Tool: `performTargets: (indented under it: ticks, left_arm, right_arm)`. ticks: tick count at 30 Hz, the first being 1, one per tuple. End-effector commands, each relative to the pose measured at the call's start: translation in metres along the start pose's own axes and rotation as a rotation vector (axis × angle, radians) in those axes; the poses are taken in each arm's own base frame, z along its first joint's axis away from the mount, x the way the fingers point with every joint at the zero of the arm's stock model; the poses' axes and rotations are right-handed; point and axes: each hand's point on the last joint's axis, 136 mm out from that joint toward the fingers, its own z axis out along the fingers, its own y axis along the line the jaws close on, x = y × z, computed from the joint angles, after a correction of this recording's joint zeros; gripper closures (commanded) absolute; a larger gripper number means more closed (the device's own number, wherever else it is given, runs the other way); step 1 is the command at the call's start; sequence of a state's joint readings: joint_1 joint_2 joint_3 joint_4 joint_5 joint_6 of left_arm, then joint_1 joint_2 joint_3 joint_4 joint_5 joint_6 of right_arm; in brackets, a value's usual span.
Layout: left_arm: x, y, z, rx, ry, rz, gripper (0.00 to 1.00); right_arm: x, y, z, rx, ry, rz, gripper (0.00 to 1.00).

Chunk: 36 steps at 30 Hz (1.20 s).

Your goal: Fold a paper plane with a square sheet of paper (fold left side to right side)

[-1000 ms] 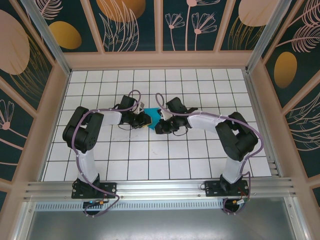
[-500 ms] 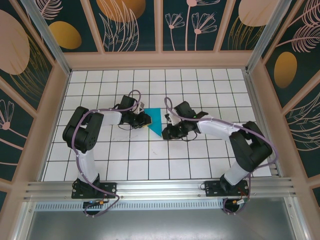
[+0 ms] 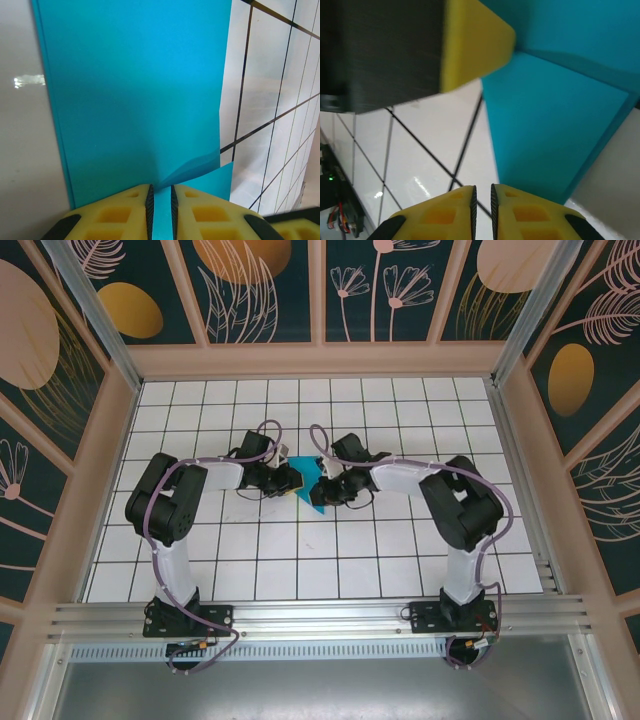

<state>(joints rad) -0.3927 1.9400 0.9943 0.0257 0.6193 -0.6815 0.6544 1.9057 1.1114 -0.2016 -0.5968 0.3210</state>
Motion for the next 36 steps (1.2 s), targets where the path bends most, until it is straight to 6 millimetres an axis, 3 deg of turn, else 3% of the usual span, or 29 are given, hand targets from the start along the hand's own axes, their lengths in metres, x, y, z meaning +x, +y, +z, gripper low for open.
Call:
performTargets:
  ticks: [1,8,13,21,26,31,34,36]
  left_arm:
    - [0.024,0.056,0.012,-0.189,0.050,-0.061,0.80]
    - [0.025,0.057,0.012,-0.193,0.055,-0.060,0.79]
    - [0.011,0.041,0.007,-0.175,0.022,-0.035,0.79]
    - [-0.008,-0.013,-0.037,-0.096,-0.082,0.029,0.77]
    - [0.012,-0.031,-0.050,-0.055,-0.093,0.031,0.79]
    - [0.040,-0.046,-0.031,0.011,-0.054,0.015,0.81]
    - [0.046,-0.052,-0.018,0.023,-0.041,0.010,0.82]
    - [0.049,-0.043,-0.006,0.004,-0.027,-0.016,0.82]
  right_arm:
    - [0.011,-0.012,0.008,0.035,0.038,0.013,0.82]
    - [0.047,-0.039,0.013,0.116,0.125,0.079,0.83]
    - [0.064,-0.056,0.009,0.158,0.137,0.140,0.86]
    - [0.069,-0.065,0.015,0.175,0.147,0.160,0.93]
    - [0.068,-0.066,0.016,0.180,0.148,0.156,0.94]
    - [0.068,-0.065,0.016,0.175,0.143,0.157,0.94]
    - [0.067,-0.065,0.015,0.176,0.140,0.155,0.94]
    - [0.067,-0.065,0.015,0.179,0.139,0.152,0.95]
